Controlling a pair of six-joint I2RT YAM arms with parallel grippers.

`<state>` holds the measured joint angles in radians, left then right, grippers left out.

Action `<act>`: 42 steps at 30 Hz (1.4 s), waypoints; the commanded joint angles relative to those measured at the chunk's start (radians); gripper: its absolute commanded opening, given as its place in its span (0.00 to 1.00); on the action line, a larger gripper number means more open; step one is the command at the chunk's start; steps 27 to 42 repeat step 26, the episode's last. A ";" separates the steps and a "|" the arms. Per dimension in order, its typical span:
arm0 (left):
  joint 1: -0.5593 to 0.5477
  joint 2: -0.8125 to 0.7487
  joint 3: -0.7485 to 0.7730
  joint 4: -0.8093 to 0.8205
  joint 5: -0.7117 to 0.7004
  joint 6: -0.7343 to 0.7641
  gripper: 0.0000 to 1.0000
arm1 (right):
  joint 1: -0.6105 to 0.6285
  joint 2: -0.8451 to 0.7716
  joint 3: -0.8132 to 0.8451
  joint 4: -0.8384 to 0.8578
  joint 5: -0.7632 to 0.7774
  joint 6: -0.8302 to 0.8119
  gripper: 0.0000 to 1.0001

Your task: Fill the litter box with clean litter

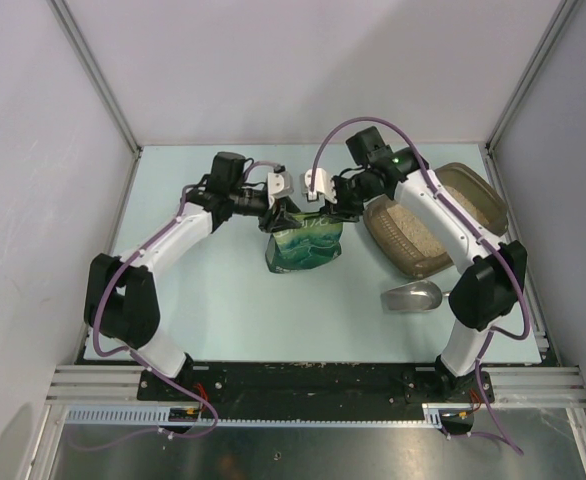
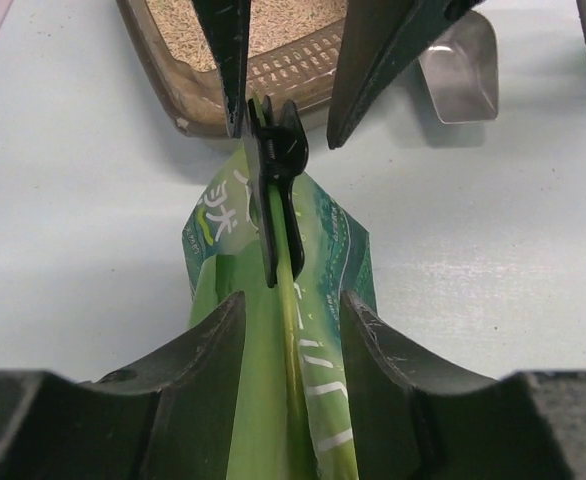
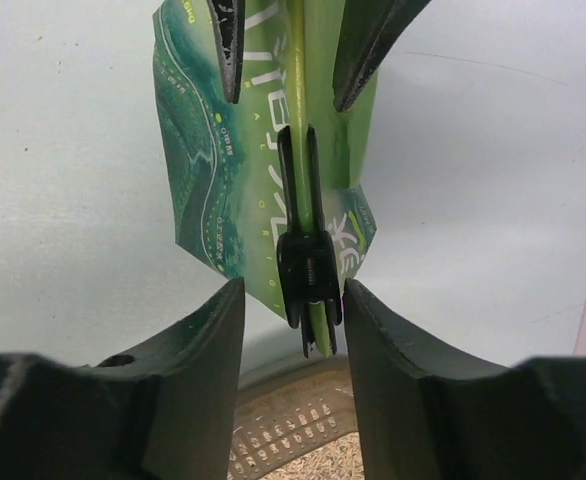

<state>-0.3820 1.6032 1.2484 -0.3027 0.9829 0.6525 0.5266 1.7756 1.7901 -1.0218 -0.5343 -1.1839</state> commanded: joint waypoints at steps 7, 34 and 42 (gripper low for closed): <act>0.014 -0.048 0.126 0.004 -0.102 -0.146 0.66 | -0.057 -0.120 -0.014 0.167 -0.021 0.246 0.77; 0.144 -0.034 0.265 0.103 -0.383 -0.419 1.00 | -0.091 -0.090 -0.060 0.658 0.893 0.969 1.00; 0.144 -0.034 0.265 0.103 -0.383 -0.419 1.00 | -0.091 -0.090 -0.060 0.658 0.893 0.969 1.00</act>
